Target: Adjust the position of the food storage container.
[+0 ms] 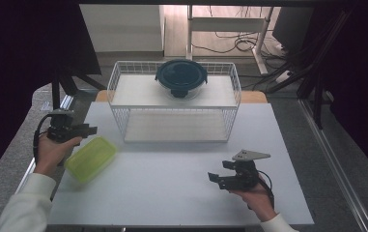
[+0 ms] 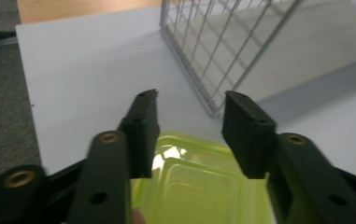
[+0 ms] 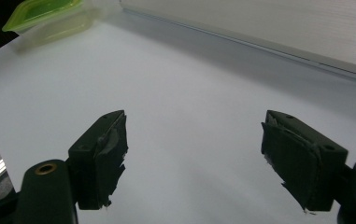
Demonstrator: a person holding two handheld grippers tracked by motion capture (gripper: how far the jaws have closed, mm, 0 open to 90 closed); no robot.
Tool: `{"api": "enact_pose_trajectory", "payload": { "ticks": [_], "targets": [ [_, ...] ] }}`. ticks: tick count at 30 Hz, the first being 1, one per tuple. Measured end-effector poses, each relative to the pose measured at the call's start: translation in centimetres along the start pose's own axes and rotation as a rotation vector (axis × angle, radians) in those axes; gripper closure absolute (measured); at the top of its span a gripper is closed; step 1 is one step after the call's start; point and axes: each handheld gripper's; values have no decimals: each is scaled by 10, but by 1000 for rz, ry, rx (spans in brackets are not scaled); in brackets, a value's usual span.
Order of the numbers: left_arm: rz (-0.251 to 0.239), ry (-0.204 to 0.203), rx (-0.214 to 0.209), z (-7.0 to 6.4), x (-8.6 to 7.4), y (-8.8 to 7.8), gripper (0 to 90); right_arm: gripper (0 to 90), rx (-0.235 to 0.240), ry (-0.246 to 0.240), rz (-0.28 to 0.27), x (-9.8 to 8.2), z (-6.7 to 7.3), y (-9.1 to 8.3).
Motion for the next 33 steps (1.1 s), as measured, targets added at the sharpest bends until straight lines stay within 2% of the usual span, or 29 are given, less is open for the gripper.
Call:
{"api": "enact_pose_trajectory", "payload": {
  "ticks": [6,8,10,13,16,17,20,25,27,30,33],
  "targets": [
    [68,-16,35,17,3,14,805,225,1,8,6,0,-1,2],
    [81,-40,49,24,2,19,855,225,23,21,3,-1,-1,1],
    [92,-48,57,29,1,22,886,225,52,39,-3,0,-2,1],
    [141,-16,76,34,0,30,899,225,49,45,-1,-1,-4,1],
    [172,-3,69,37,-1,36,900,225,48,54,0,-1,-5,2],
    [193,16,61,37,-3,40,900,225,50,57,2,-1,-6,2],
    [229,47,85,35,-4,47,900,225,60,62,1,-1,-6,3],
    [238,53,73,36,-6,50,900,225,65,65,6,-1,-6,3],
    [244,68,67,35,-6,51,900,225,69,65,12,-1,-6,3],
    [254,101,50,30,-6,52,900,224,69,66,16,-1,-7,5],
    [276,162,28,19,-8,55,900,223,73,67,16,-1,-6,5]
  ]
}}
Point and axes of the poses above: each handheld gripper's, and its own axes: y roughly forward along the jaws, x roughly out of its top, z roughly to its left, and after that the axes turned 12 degrees about z, right-handed
